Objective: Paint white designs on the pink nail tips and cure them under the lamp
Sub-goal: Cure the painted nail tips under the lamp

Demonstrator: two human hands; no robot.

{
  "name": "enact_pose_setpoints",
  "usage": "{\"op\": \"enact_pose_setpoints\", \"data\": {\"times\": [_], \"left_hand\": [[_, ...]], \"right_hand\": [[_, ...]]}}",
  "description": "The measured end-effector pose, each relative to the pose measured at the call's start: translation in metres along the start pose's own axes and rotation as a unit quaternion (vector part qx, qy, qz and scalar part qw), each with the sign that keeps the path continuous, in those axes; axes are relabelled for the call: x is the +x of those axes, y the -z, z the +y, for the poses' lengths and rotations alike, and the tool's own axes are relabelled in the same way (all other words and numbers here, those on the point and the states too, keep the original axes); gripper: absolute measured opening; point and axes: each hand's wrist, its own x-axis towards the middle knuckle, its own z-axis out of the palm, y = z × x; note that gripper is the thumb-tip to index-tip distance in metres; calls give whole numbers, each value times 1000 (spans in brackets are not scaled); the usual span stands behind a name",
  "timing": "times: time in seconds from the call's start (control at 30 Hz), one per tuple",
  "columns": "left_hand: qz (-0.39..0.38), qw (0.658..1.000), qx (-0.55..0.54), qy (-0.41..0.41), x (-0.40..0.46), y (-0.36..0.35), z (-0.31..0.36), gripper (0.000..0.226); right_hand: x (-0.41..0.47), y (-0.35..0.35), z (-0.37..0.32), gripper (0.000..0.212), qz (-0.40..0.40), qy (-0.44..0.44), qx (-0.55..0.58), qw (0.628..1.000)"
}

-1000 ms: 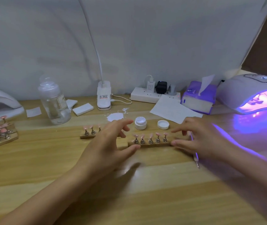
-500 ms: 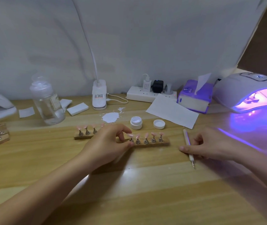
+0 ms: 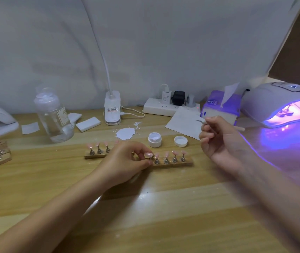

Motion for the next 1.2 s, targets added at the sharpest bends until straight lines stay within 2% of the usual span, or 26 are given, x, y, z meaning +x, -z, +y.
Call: {"op": "enact_pose_setpoints", "data": {"times": [0.07, 0.17, 0.3, 0.47, 0.6, 0.83, 0.97, 1.1, 1.2], "left_hand": [[9, 1000, -5, -3, -1, -1, 0, 7], [20, 1000, -20, -4, -3, -2, 0, 4], [42, 999, -21, -17, -6, -2, 0, 14], [102, 992, 5, -73, -11, -6, -2, 17], [126, 984, -82, -99, -13, -5, 1, 16], [111, 952, -280, -47, -14, -6, 3, 17], [107, 947, -301, -36, -13, -8, 0, 20], [110, 942, -316, -15, -12, -8, -1, 11], [115, 939, -324, -9, -12, -7, 0, 3]], "right_hand": [[5, -3, 11, 30, 41, 58, 21, 997], [9, -1, 30, 23, 97, 151, -74, 981], [9, 3, 41, 19, 89, 209, -150, 962], [9, 5, 41, 18, 81, 210, -169, 960], [8, 5, 40, 23, 72, 220, -199, 952], [11, -1, 29, 39, 66, 239, -216, 944], [23, -9, 20, 39, 47, 241, -250, 936], [36, -21, 17, 25, -3, 224, -313, 923], [46, -31, 17, 23, -45, 213, -375, 901]]}}
